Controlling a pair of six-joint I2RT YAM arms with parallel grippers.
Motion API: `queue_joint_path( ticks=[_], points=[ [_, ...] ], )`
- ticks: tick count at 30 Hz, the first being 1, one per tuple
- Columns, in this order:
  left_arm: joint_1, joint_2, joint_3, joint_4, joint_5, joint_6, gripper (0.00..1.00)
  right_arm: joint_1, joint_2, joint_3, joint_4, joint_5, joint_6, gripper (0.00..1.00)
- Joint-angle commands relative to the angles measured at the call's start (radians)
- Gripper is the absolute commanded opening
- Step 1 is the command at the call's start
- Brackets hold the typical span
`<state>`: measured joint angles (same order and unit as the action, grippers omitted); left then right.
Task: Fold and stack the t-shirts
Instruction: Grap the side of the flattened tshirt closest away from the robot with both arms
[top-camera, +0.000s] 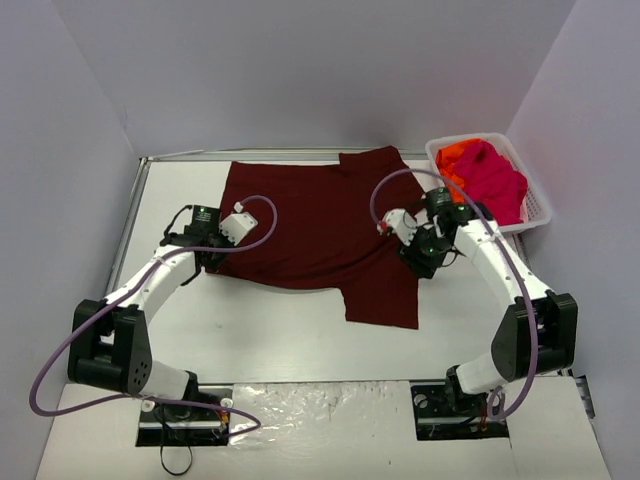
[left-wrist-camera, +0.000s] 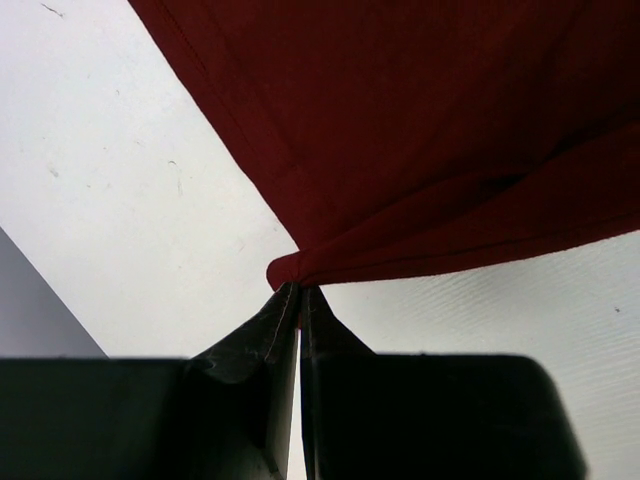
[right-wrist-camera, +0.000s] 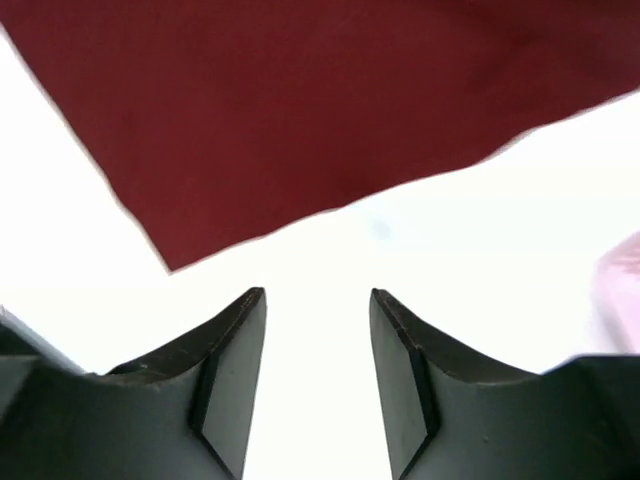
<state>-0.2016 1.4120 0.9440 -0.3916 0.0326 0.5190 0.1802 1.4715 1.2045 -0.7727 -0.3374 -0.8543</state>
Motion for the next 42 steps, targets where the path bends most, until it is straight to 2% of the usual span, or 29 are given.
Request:
queue_joint_path(
  ticks=[1, 6, 11, 18, 26, 42],
  points=[
    [0.022, -0.010, 0.010, 0.019, 0.032, -0.043, 0.02, 0.059, -0.020, -0.114, -0.071, 0.182, -0.063, 0.40],
    [0.047, -0.005, -0.001, 0.022, 0.059, -0.059, 0.02, 0.142, -0.060, -0.192, -0.083, 0.265, -0.049, 0.39],
    [0.071, 0.007, -0.001, 0.022, 0.076, -0.065, 0.02, 0.332, -0.080, -0.273, -0.086, 0.322, 0.038, 0.40],
    [0.105, 0.001, -0.017, 0.025, 0.096, -0.065, 0.02, 0.464, -0.053, -0.318, -0.082, 0.311, 0.096, 0.43],
    [0.108, 0.019, -0.007, 0.020, 0.090, -0.063, 0.02, 0.489, -0.008, -0.326, -0.085, 0.314, 0.116, 0.43],
    [0.128, 0.028, -0.008, 0.060, 0.058, -0.091, 0.02, 0.531, 0.208, -0.261, -0.051, 0.271, 0.169, 0.42]
  ],
)
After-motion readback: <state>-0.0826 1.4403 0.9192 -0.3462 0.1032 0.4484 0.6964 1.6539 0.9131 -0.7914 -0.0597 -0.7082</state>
